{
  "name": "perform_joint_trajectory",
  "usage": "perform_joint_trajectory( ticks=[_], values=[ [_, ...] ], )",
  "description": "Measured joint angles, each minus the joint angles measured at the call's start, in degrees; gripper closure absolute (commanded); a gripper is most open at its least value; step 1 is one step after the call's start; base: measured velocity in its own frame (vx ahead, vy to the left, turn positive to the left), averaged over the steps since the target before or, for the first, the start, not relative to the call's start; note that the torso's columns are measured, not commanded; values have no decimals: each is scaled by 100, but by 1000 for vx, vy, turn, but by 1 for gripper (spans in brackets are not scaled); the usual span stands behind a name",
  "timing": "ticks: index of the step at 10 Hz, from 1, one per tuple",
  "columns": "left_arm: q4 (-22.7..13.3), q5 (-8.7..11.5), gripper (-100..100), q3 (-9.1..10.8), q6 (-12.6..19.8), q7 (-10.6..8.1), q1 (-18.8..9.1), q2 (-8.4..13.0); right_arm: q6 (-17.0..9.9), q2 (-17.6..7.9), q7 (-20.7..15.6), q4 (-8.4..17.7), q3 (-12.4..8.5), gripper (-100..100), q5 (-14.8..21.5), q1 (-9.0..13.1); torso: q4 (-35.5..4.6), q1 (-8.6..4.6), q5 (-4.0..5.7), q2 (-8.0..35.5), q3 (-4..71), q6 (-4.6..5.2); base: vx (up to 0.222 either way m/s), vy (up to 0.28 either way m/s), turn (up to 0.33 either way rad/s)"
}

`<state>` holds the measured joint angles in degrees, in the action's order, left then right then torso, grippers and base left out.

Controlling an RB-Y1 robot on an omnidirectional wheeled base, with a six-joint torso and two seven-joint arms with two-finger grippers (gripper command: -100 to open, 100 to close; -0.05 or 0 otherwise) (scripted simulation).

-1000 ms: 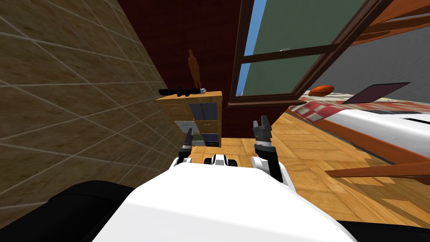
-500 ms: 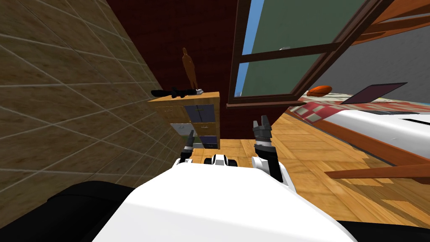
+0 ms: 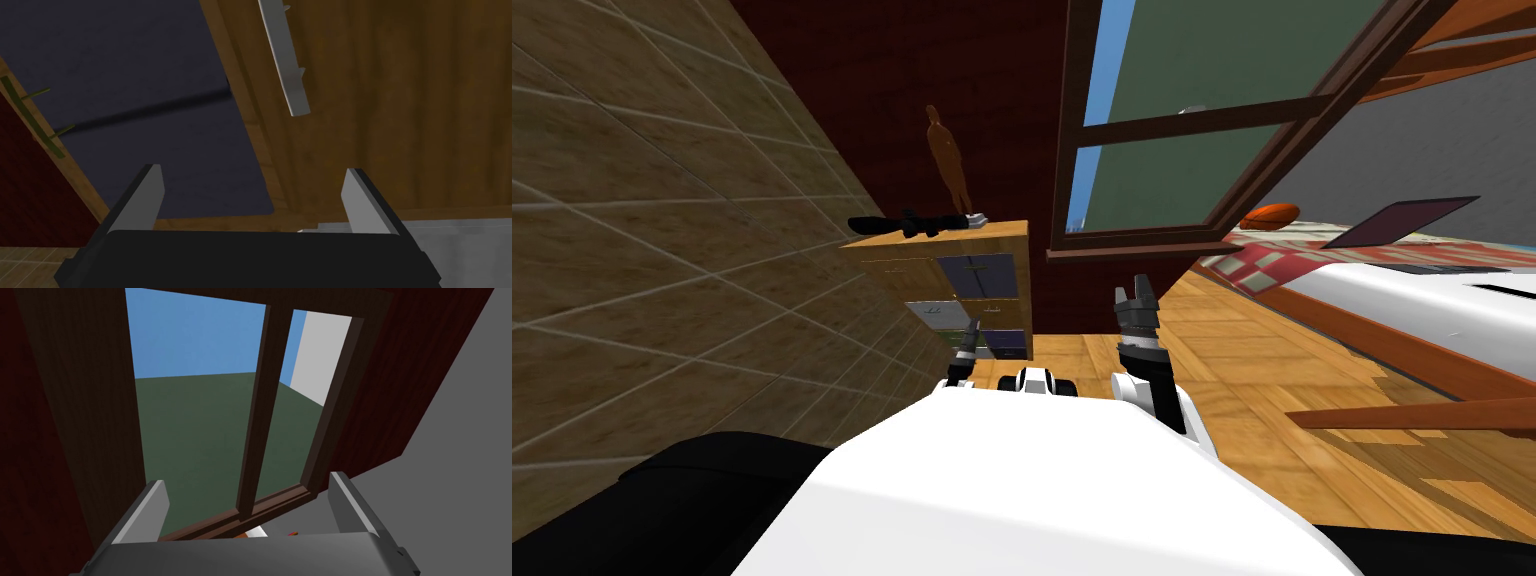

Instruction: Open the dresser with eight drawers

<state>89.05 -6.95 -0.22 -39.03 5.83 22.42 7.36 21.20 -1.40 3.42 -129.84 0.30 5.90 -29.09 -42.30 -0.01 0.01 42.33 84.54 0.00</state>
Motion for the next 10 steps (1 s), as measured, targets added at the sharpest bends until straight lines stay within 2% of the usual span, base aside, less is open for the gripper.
perform_joint_trajectory(
  ticks=[1, 5, 8, 9, 10],
  values=[
    [-153, -7, -100, -5, -43, 4, -8, -39, 0, 0, 0, 0, 0, 0, 0, 0, 1, 5, -2, -2, 1, 0, 113, -34, -44],
    [-567, -69, -100, -66, -68, 94, -86, -516, 0, 0, 0, 0, 0, 0, 0, 1, -3, 4, -1, 10, -6, 0, 57, -21, -15],
    [-393, -70, -100, -60, 104, 71, -93, -512, 0, 0, 0, 0, 0, 0, 0, 0, 4, 1, -1, -14, 9, 0, 46, -9, -12],
    [-385, -70, 100, -59, 126, 69, -96, -512, 0, 0, 0, 0, 0, 0, 0, 1, 2, 2, -1, -3, 3, -1, -30, 5, 24],
    [-454, -69, 100, -64, 58, 74, -85, -514, 0, 0, 0, 0, 0, 0, 0, 1, -3, 5, -2, 15, -8, -1, -25, 0, 11]
  ],
)
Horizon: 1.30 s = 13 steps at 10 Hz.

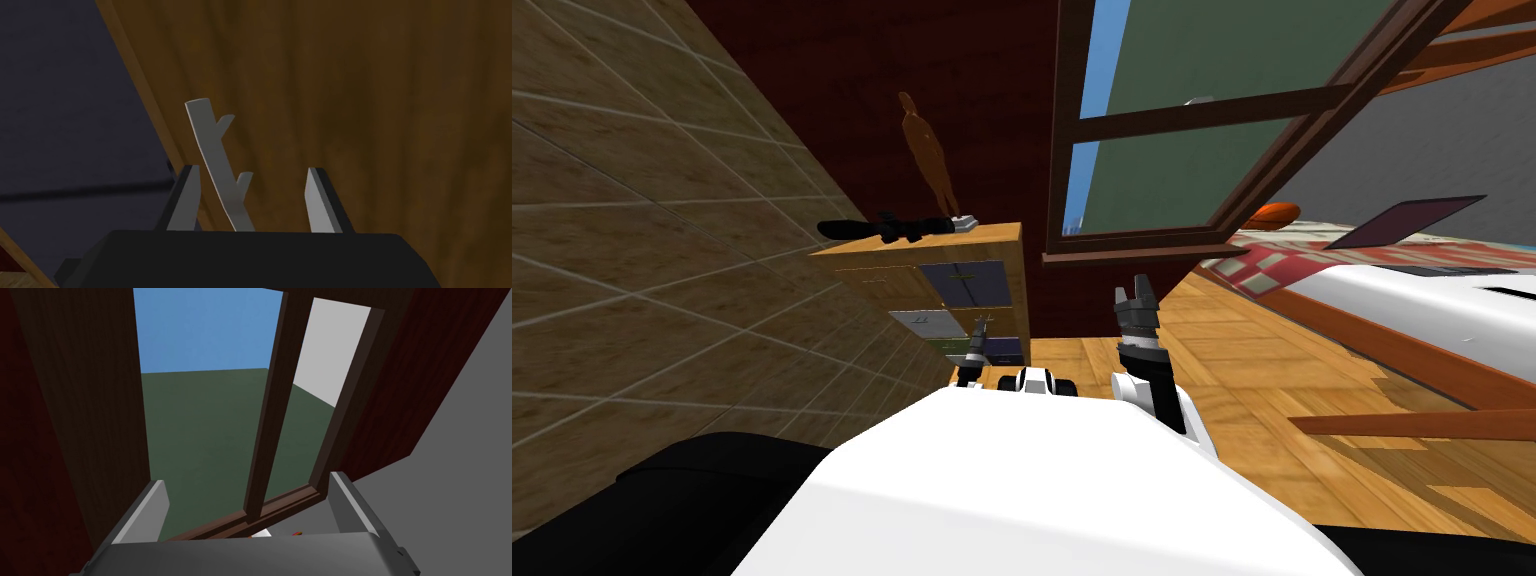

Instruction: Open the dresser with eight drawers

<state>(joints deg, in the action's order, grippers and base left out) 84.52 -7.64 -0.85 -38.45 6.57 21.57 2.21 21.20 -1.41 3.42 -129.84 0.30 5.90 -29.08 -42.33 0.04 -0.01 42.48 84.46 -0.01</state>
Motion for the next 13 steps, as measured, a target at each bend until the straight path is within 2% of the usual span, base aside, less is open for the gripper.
perform_joint_trajectory(
  ticks=[1, 5, 13],
  values=[
    [7, -2, -100, -9, -45, 1, -2, -3, 0, 0, 0, 0, 0, 0, 0, 1, 13, 10, -7, -30, 11, 4, -17, -2, -12],
    [174, -22, -100, -35, 139, -50, 8, 446, 0, 0, 0, 0, 0, 0, 0, 0, 0, 1, 2, -18, 11, 1, -16, 24, -26],
    [721, -92, -100, -125, 939, -241, -8, 409, 0, 0, 0, 0, 0, 0, 0, 0, 5, -2, 1, -20, 11, 1, -25, 30, -31]
  ],
)
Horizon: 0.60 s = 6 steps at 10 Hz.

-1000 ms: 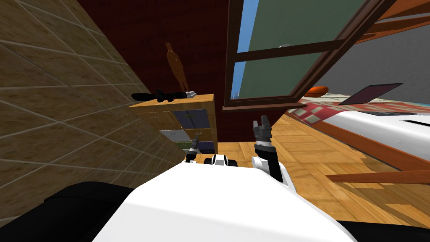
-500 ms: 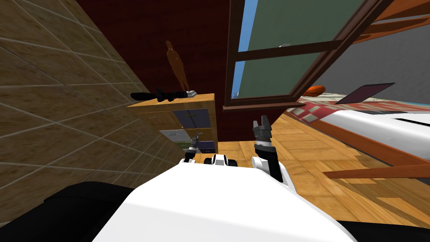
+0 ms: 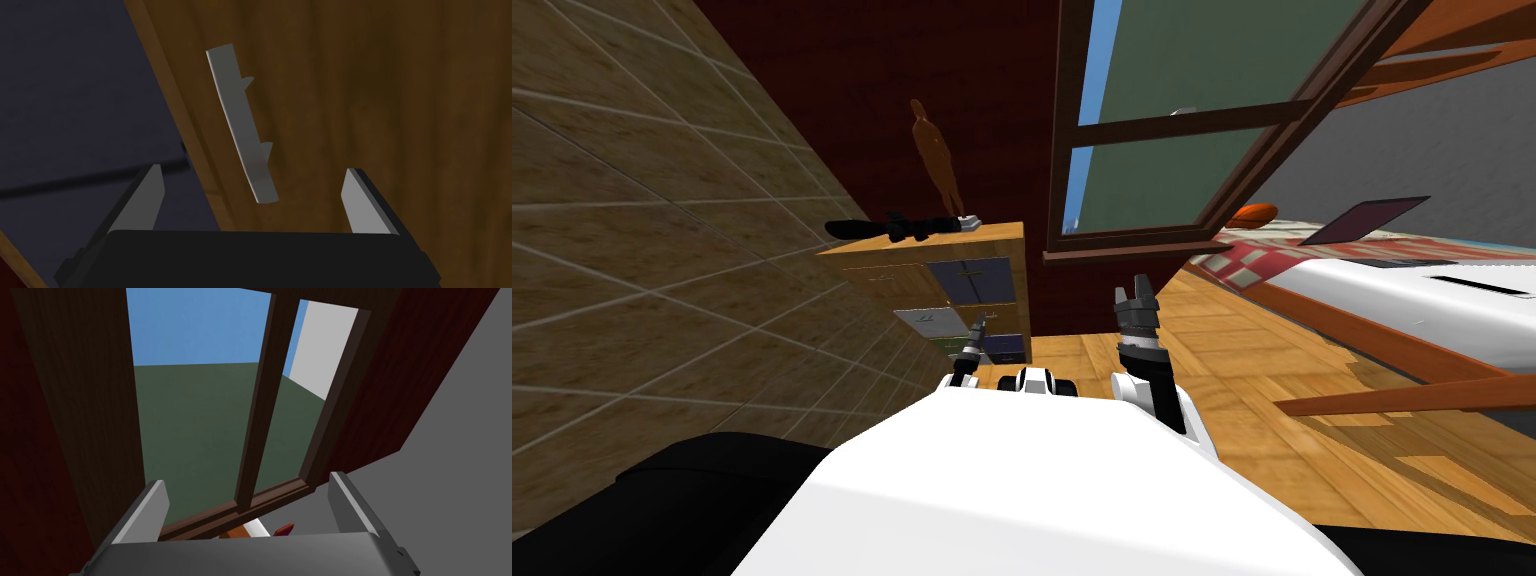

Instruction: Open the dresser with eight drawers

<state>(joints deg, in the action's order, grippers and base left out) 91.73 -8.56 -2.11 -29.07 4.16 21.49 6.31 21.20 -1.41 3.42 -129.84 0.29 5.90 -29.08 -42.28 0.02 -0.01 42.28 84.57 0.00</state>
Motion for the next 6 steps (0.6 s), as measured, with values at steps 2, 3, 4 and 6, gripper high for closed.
perform_joint_trajectory(
  ticks=[2, 3, 4, 6],
  values=[
    [120, -15, -100, -21, 210, -55, -7, 8, 0, 0, 0, 0, 0, 0, 0, 0, 0, -4, 1, 0, 0, 0, -23, 26, -30],
    [166, -22, -100, -32, 311, -79, -15, 16, 0, 0, 0, 0, 0, 0, 0, 0, 0, -5, 2, 0, 0, 0, -10, 11, -6],
    [171, -23, -100, -33, 334, -84, -16, 17, 0, 0, 0, 0, 0, 0, 0, 0, 1, -7, 2, -3, 2, 0, 67, -2, -30],
    [258, -20, 100, -25, 427, -99, -27, 28, 0, 0, 0, 0, 0, 0, 0, -1, 4, -5, 1, -10, 8, -1, 25, -1, -3]
  ],
)
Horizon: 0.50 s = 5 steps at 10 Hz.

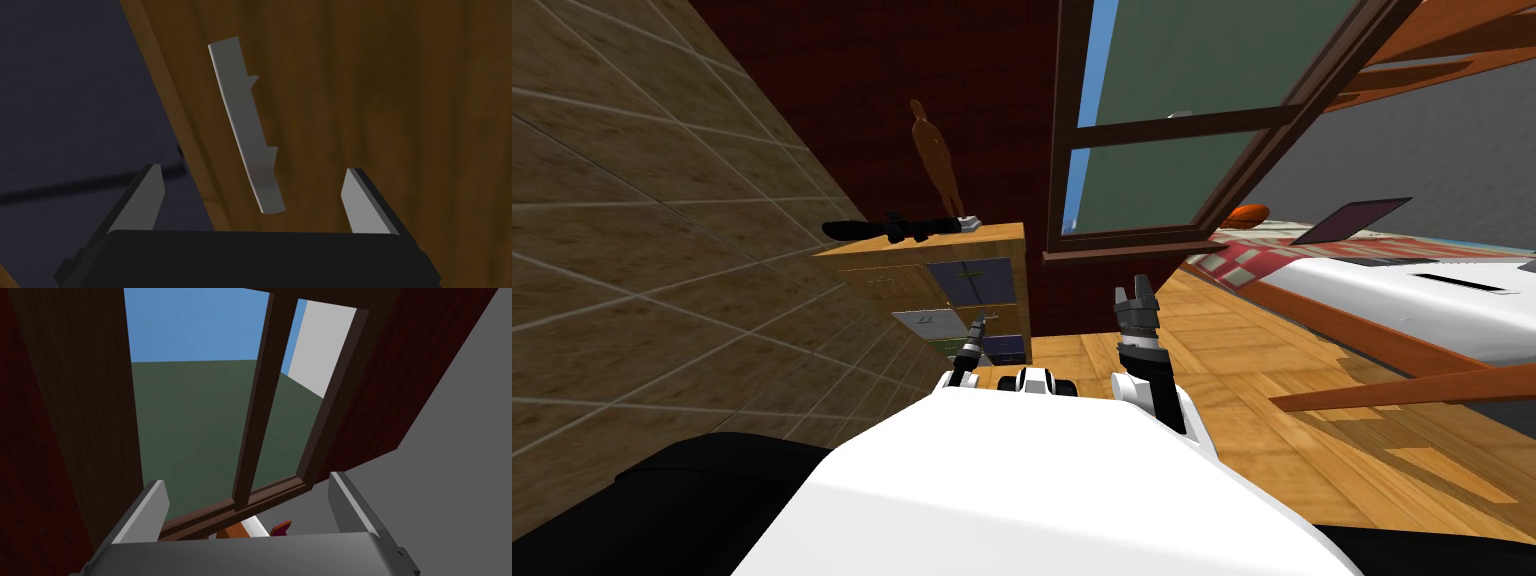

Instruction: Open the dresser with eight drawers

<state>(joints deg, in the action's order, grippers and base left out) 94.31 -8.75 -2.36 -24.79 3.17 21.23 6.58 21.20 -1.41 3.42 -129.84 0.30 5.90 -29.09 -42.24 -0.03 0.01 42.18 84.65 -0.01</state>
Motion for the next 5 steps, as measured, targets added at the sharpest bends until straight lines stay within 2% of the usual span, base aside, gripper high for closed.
perform_joint_trajectory(
  ticks=[1, 4, 5],
  values=[
    [-1, 0, 100, 0, -2, 0, 0, 0, 0, 0, 0, 0, 0, 0, 0, 0, -6, 3, -1, 17, -12, 1, -123, 1, 20],
    [144, -12, 100, -56, 13, -29, 145, 19, -1, 1, 0, 1, 1, 0, 0, 3, -25, -11, 11, 52, -33, -2, -183, -19, 19],
    [185, -18, 100, -79, 20, -33, 197, 23, -1, 0, 0, 1, 1, 0, 0, 4, -28, -6, 14, 45, -25, -5, -102, -8, -5]
  ],
)
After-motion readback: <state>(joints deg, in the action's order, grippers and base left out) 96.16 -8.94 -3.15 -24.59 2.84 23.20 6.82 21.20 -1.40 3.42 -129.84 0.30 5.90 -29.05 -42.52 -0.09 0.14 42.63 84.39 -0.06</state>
